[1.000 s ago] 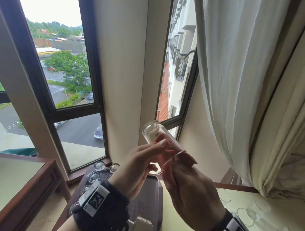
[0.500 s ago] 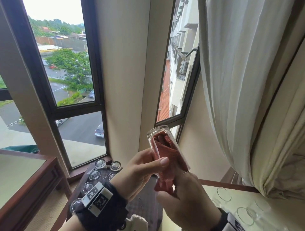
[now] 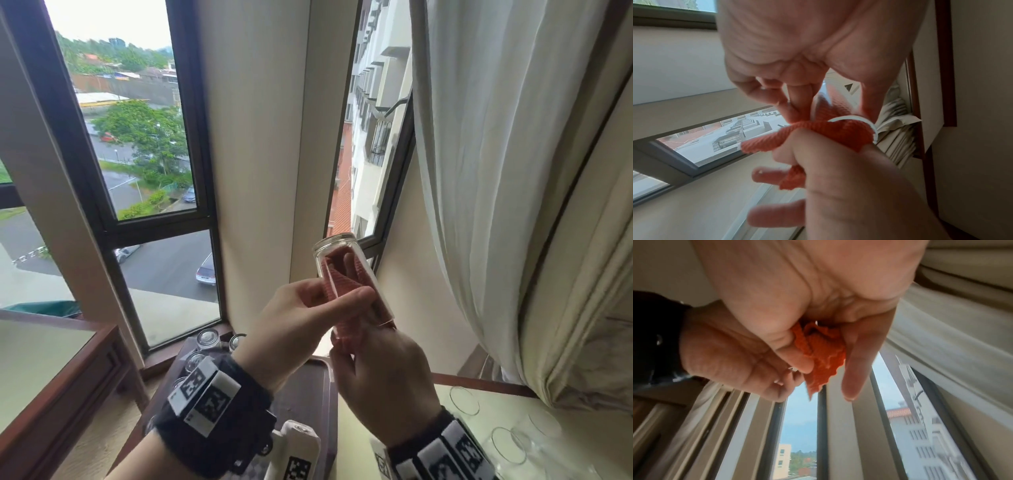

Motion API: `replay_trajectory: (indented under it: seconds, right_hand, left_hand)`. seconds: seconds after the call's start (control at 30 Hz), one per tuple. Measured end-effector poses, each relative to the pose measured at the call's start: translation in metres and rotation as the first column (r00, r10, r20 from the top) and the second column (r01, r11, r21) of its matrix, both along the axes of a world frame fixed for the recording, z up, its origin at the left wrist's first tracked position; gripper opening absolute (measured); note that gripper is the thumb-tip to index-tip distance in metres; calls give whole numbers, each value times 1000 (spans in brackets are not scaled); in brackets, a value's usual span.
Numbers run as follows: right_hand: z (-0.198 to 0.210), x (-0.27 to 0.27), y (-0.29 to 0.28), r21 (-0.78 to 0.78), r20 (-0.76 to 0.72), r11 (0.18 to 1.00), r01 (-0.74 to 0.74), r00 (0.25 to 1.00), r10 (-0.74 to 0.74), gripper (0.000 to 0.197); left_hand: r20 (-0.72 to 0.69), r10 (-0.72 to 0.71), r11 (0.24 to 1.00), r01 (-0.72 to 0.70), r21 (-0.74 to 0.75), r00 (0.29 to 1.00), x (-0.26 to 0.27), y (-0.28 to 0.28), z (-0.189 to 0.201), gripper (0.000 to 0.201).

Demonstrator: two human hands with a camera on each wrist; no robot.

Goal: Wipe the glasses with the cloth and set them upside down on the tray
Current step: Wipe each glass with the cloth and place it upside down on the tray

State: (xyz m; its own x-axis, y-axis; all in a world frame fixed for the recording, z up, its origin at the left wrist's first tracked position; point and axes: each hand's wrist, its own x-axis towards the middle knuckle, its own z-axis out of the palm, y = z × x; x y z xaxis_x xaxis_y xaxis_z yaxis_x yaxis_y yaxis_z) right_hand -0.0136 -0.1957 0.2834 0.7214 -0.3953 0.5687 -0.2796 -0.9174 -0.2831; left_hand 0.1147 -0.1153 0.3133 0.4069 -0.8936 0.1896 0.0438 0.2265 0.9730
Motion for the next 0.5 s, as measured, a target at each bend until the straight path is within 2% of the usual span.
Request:
replay_trajectory:
  seconds: [0.07,0.1,0.13,0.17,0.23,0.27,0.3,0.33,0.37,0.4,0.43,0.47,0.5]
  right_hand:
    - [2,1,1,168,74,984,-50,997,38,35]
    - [4,1,3,318,138,939,-131,986,91,35]
    - [8,-1,5,484,225,839,-248,962,155,35]
    - [15,-4,10,624,312,692,-363,928,205,34]
    - [27,-8,21,744,426,432,-509,860,281,30]
    - [27,-9,23,757,452,370,-539,840,300,28]
    - [26,-9,23,763,456,359,-538,841,292,26]
    - [21,-9,21,751,424,433,-499,867,264,25]
    - [15,-8,17,682,346,606,-409,911,225,21]
    - [9,-6,11,521,238,807,-277,955,175,15]
    - [5,-5,6,312,114,939,-148,986,118,17]
    - [1,-4,2,136,5,989,-53,999,53,21]
    - [-1,-2,0,51,-70,999,15,997,-12,29]
  left_hand:
    - [-8,-29,999,29,-22,1000,2,0,-2,39]
    - [-33,-65,997,63,-40,997,3,1,-5,43]
    - [-65,-110,992,106,-62,992,4,2,-7,50]
    - [-99,-161,984,153,-89,982,7,5,-9,59]
    - [-131,-214,972,198,-127,968,9,9,-10,67]
    - [-129,-217,971,200,-130,968,10,10,-11,67]
    - [-116,-214,973,201,-116,970,9,9,-10,65]
    - [-87,-194,978,185,-98,977,8,8,-9,60]
    - [-60,-152,986,147,-76,987,6,6,-8,50]
    - [-38,-89,995,87,-50,995,3,4,-4,39]
    - [-9,-27,999,27,-18,1000,1,2,-1,32]
    - [36,20,1000,-20,10,999,0,0,1,31]
    - [82,51,998,-55,43,995,-1,-3,1,34]
